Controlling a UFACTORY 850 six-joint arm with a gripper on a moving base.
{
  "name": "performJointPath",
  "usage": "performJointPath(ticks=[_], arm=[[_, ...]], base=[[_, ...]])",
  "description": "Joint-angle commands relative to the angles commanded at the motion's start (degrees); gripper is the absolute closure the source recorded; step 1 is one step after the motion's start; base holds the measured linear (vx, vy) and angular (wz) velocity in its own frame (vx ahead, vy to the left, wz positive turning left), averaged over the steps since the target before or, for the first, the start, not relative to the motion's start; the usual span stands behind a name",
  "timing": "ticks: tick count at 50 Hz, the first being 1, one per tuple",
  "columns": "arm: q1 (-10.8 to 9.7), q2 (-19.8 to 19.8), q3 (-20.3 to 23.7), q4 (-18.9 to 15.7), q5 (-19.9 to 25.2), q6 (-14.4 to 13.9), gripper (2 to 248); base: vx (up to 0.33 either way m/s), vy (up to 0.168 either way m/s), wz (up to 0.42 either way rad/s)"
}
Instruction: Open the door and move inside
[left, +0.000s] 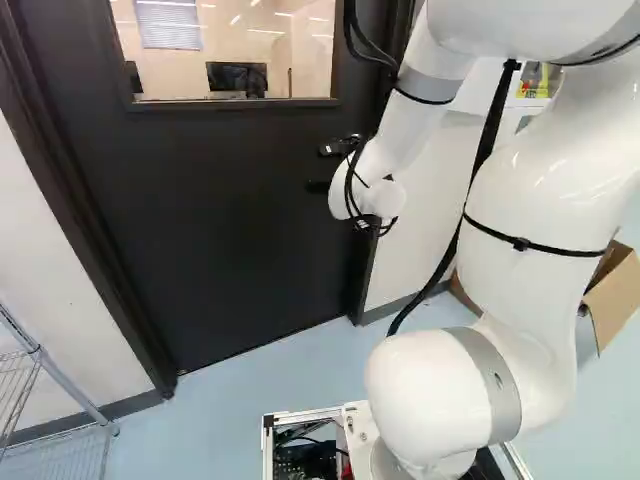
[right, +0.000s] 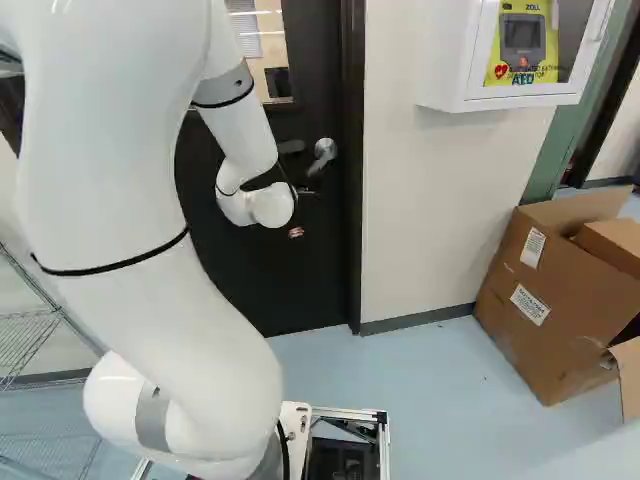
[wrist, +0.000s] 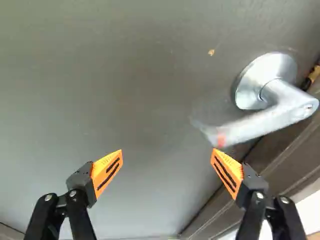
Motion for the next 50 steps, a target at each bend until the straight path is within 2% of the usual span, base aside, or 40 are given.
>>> performJointPath(ticks=[17,35,50], arm=[[0.0,-2.3,-0.2,0.0,0.0,0.0,3],[-0.1,-2.8,-0.3,-0.6,0.0,0.0,3],[-0.2,-4.9,-2.7,-1.5,0.0,0.0,3]], base=[[0.0,0.0,0.0],[0.0,0.0,0.0],[0.0,0.0,0.0]])
